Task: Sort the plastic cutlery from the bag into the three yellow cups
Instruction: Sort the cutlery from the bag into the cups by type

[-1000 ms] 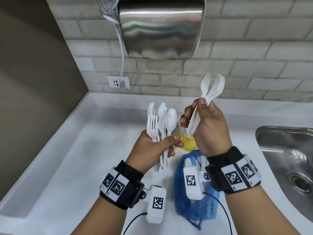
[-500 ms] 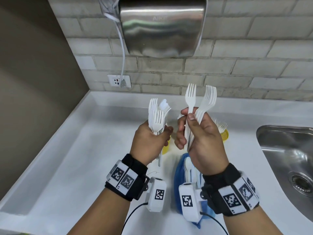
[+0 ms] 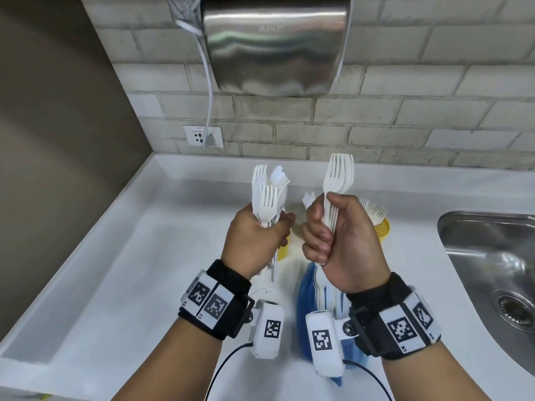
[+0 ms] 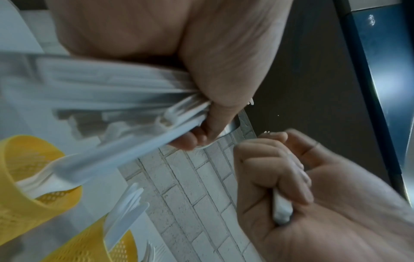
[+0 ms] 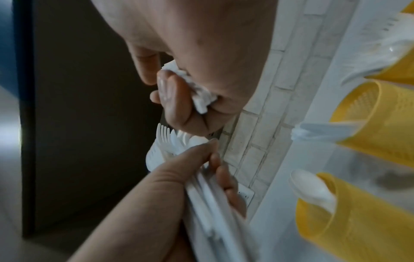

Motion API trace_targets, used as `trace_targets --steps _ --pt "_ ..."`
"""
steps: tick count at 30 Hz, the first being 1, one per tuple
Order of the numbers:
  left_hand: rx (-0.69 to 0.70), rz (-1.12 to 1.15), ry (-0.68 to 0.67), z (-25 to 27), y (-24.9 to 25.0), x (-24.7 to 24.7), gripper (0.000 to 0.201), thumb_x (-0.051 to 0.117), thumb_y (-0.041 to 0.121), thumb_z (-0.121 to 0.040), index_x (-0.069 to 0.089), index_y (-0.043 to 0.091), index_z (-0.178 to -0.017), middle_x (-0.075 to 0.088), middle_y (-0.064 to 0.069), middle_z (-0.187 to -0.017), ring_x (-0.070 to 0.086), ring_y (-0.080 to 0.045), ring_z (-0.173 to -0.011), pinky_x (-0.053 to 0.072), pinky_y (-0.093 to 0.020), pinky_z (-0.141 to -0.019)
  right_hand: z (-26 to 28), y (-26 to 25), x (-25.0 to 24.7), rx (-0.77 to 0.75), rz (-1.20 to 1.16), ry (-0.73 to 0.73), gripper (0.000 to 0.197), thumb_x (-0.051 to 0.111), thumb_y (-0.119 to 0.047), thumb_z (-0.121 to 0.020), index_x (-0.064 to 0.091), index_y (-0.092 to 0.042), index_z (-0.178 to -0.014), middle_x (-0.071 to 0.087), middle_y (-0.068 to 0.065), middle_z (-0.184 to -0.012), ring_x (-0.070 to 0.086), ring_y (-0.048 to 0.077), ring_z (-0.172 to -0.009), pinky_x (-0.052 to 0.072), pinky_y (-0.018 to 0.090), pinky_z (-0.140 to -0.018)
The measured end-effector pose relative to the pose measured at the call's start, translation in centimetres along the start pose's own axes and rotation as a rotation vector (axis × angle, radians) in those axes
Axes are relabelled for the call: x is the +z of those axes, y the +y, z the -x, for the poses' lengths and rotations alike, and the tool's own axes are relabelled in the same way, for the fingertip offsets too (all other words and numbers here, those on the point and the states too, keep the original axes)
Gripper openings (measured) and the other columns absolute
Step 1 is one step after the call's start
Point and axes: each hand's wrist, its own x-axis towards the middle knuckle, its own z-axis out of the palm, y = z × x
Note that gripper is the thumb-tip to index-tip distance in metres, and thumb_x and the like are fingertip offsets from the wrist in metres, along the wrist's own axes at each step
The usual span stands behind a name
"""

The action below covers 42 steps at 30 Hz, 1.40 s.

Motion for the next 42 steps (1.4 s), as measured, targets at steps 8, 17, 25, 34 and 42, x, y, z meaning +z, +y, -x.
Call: trace_targets --steps 8,17,25,34,42 --pt "0.086 -0.139 0.078 -0.6 -0.7 0.5 0.01 0.071 0.028 -0.087 0.069 0.018 -0.085 0.07 0.003 -0.071 0.068 -0.015 -0.068 0.052 -0.024 -0.058 -0.3 2.3 1.1 -0.466 0.931 0.208 0.025 0.085 -0.032 -0.081 0.066 -0.017 -0.078 0.052 -0.017 -0.051 0.046 0.008 -0.051 0.043 0.026 -0.057" --pt "0.187 -0.235 0.126 0.0 -1.0 0.7 0.017 0.062 0.006 -0.088 0.057 0.019 -0.08 0.06 0.01 -0.069 0.055 0.002 -0.061 0.039 -0.008 -0.056 -0.9 3.4 2.3 -0.675 1.318 0.342 0.031 0.073 -0.04 -0.083 0.054 -0.019 -0.071 0.062 0.001 -0.06 0.057 0.02 -0.057 0.044 0.03 -0.057" --pt "0.117 -0.207 0.137 0.0 -0.6 0.9 0.029 0.053 0.049 -0.074 0.061 0.024 -0.086 0.067 0.006 -0.078 0.063 -0.012 -0.072 0.043 -0.022 -0.061 -0.8 3.3 2.2 -0.704 1.182 0.308 0.025 0.069 -0.037 -0.091 0.067 -0.012 -0.092 0.072 0.003 -0.077 0.067 0.022 -0.071 0.054 0.038 -0.067" --pt "0.112 -0.163 0.1 0.6 -0.3 1.4 0.051 0.057 0.063 -0.075 0.065 0.029 -0.112 0.074 0.014 -0.096 0.069 -0.001 -0.089 0.053 -0.018 -0.074 -0.5 2.6 2.4 -0.705 0.891 0.28 0.022 0.059 -0.029 -0.1 0.06 -0.009 -0.11 0.073 -0.002 -0.092 0.069 0.011 -0.086 0.056 0.035 -0.078" --pt "-0.016 -0.101 0.093 0.8 -1.8 1.5 0.011 0.068 0.016 -0.083 0.059 0.02 -0.085 0.061 0.009 -0.065 0.057 -0.012 -0.059 0.044 -0.022 -0.057 -2.2 -0.5 1.9 -0.768 0.594 0.35 0.042 0.044 -0.038 -0.108 0.041 -0.007 -0.136 0.06 -0.003 -0.099 0.062 0.02 -0.085 0.054 0.052 -0.079"
